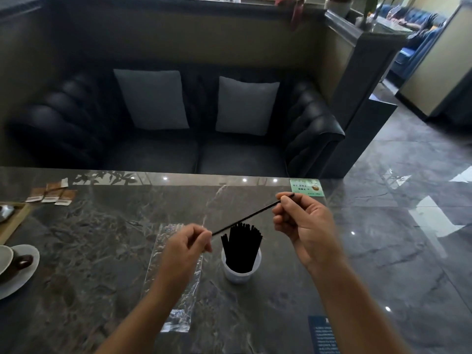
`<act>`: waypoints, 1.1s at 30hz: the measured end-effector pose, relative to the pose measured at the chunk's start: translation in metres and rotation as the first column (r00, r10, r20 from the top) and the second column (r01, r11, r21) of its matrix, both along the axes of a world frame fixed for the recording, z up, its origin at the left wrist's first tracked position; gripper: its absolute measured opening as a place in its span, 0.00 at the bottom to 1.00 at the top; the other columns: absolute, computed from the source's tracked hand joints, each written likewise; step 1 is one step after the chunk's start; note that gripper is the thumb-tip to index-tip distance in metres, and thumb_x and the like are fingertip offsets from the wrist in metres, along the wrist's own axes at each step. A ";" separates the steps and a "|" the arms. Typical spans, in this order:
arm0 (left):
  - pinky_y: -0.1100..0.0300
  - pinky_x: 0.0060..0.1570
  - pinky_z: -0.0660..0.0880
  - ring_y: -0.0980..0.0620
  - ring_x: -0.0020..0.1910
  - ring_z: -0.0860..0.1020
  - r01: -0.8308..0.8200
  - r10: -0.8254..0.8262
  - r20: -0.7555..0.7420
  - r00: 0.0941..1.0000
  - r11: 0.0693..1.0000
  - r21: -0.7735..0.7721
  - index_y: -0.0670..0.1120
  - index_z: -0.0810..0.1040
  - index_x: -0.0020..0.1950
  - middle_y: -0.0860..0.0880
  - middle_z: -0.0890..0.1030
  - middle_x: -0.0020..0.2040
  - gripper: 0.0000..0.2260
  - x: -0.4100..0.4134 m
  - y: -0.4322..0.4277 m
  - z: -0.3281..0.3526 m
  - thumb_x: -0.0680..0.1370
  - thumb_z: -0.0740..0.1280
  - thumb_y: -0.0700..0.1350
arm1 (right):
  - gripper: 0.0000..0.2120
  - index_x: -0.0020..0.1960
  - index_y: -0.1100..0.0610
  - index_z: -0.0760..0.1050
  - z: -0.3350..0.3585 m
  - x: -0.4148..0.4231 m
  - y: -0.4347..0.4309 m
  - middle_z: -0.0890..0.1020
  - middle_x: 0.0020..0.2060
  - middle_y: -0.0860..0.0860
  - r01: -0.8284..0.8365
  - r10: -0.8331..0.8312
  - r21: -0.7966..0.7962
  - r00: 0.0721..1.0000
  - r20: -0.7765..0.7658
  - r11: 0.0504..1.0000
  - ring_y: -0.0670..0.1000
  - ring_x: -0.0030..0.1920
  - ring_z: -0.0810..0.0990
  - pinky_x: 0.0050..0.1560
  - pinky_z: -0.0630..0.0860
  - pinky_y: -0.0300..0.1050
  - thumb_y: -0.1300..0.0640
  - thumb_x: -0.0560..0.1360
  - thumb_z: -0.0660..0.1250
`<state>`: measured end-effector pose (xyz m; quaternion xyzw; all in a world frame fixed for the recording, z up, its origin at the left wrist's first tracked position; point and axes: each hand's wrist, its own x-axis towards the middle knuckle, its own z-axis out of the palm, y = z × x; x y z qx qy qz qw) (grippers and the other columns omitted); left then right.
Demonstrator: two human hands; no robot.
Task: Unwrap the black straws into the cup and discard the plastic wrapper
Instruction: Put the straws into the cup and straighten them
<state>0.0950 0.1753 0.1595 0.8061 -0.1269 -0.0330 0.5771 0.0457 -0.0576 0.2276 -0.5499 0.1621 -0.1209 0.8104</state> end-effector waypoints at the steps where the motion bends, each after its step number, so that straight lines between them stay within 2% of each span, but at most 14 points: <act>1: 0.47 0.40 0.79 0.50 0.33 0.80 0.048 -0.051 0.060 0.997 0.998 0.050 0.50 0.78 0.38 0.49 0.81 0.33 0.08 -0.006 0.002 -0.005 0.77 0.69 0.44 | 0.06 0.49 0.60 0.82 0.001 0.002 0.003 0.83 0.33 0.55 -0.001 0.002 -0.016 1.000 0.005 1.000 0.49 0.30 0.81 0.31 0.79 0.40 0.63 0.79 0.66; 3: 0.55 0.36 0.76 0.55 0.31 0.78 0.158 -0.191 0.193 0.962 0.972 0.175 0.51 0.76 0.39 0.54 0.79 0.32 0.07 -0.017 0.003 -0.010 0.76 0.69 0.50 | 0.05 0.48 0.60 0.82 0.004 0.006 0.008 0.82 0.32 0.54 0.009 -0.008 -0.067 1.000 0.023 0.998 0.48 0.29 0.79 0.30 0.78 0.40 0.62 0.79 0.67; 4: 0.57 0.35 0.76 0.57 0.31 0.78 0.201 -0.240 0.199 0.950 0.959 0.199 0.52 0.77 0.40 0.55 0.80 0.32 0.07 -0.021 0.000 -0.011 0.75 0.69 0.52 | 0.05 0.47 0.59 0.82 0.005 0.008 0.010 0.81 0.32 0.53 0.017 -0.014 -0.100 0.999 0.029 0.995 0.48 0.29 0.78 0.30 0.78 0.40 0.62 0.78 0.67; 6: 0.57 0.36 0.78 0.58 0.32 0.81 0.249 -0.269 0.126 0.955 0.956 0.157 0.52 0.79 0.42 0.55 0.82 0.33 0.03 -0.026 -0.008 -0.011 0.74 0.72 0.47 | 0.04 0.46 0.57 0.83 0.007 0.012 0.013 0.80 0.31 0.53 0.020 -0.014 -0.168 0.999 0.033 0.986 0.48 0.29 0.77 0.30 0.77 0.40 0.61 0.78 0.69; 9: 0.58 0.42 0.80 0.55 0.37 0.83 0.262 -0.262 0.001 0.965 0.965 0.030 0.54 0.81 0.47 0.54 0.84 0.38 0.12 -0.031 -0.023 -0.009 0.72 0.74 0.37 | 0.04 0.46 0.55 0.83 0.006 0.015 0.019 0.80 0.32 0.51 -0.010 0.021 -0.262 0.999 0.039 0.965 0.48 0.30 0.78 0.33 0.78 0.41 0.61 0.77 0.70; 12: 0.54 0.44 0.81 0.50 0.37 0.84 0.287 -0.291 -0.082 0.953 0.956 -0.061 0.55 0.80 0.50 0.51 0.84 0.40 0.14 -0.032 -0.032 -0.008 0.73 0.72 0.36 | 0.04 0.46 0.53 0.84 0.003 0.017 0.023 0.82 0.34 0.48 -0.012 0.028 -0.338 0.999 0.040 0.941 0.48 0.33 0.79 0.37 0.80 0.42 0.60 0.76 0.71; 15: 0.55 0.46 0.81 0.50 0.38 0.84 0.346 -0.350 -0.115 0.930 0.937 -0.057 0.53 0.79 0.50 0.50 0.85 0.40 0.11 -0.033 -0.035 -0.011 0.75 0.69 0.37 | 0.05 0.44 0.52 0.84 0.002 0.019 0.025 0.84 0.36 0.50 0.011 0.004 -0.365 0.999 0.039 0.931 0.49 0.38 0.82 0.39 0.80 0.41 0.60 0.76 0.72; 19: 0.48 0.47 0.80 0.50 0.38 0.83 0.343 -0.341 -0.085 0.936 0.939 0.001 0.52 0.77 0.48 0.50 0.84 0.38 0.08 -0.033 -0.035 -0.018 0.75 0.70 0.40 | 0.04 0.48 0.56 0.84 0.001 0.018 0.027 0.86 0.41 0.55 -0.029 0.044 -0.362 0.999 0.033 0.932 0.53 0.40 0.84 0.38 0.80 0.41 0.61 0.76 0.71; 23: 0.44 0.47 0.80 0.47 0.37 0.83 0.325 -0.328 -0.122 0.937 0.945 -0.041 0.51 0.76 0.47 0.47 0.83 0.38 0.06 -0.035 -0.038 -0.024 0.74 0.69 0.41 | 0.05 0.49 0.56 0.83 -0.004 0.019 0.028 0.86 0.41 0.55 -0.011 0.026 -0.368 0.999 0.035 0.930 0.54 0.42 0.85 0.40 0.82 0.43 0.62 0.77 0.70; 26: 0.46 0.47 0.81 0.49 0.37 0.83 0.319 -0.325 -0.132 0.936 0.945 -0.066 0.51 0.76 0.47 0.47 0.84 0.38 0.07 -0.035 -0.040 -0.028 0.75 0.69 0.38 | 0.05 0.49 0.52 0.83 -0.009 0.020 0.028 0.85 0.41 0.55 0.004 0.012 -0.418 0.999 0.036 0.908 0.57 0.43 0.85 0.42 0.84 0.47 0.61 0.77 0.70; 29: 0.48 0.47 0.81 0.50 0.38 0.83 0.335 -0.341 -0.136 0.930 0.940 -0.060 0.51 0.77 0.48 0.48 0.84 0.38 0.08 -0.035 -0.041 -0.033 0.75 0.69 0.38 | 0.06 0.48 0.51 0.82 -0.013 0.022 0.026 0.85 0.40 0.53 0.001 0.019 -0.488 0.999 0.036 0.873 0.53 0.43 0.85 0.42 0.85 0.48 0.61 0.76 0.70; 33: 0.52 0.46 0.81 0.51 0.39 0.84 0.315 -0.315 -0.138 0.939 0.949 -0.020 0.52 0.77 0.48 0.48 0.84 0.37 0.07 -0.034 -0.042 -0.044 0.76 0.69 0.40 | 0.06 0.48 0.51 0.81 -0.020 0.026 0.022 0.85 0.40 0.52 -0.003 0.011 -0.492 1.000 0.013 0.870 0.52 0.42 0.85 0.42 0.85 0.48 0.62 0.76 0.70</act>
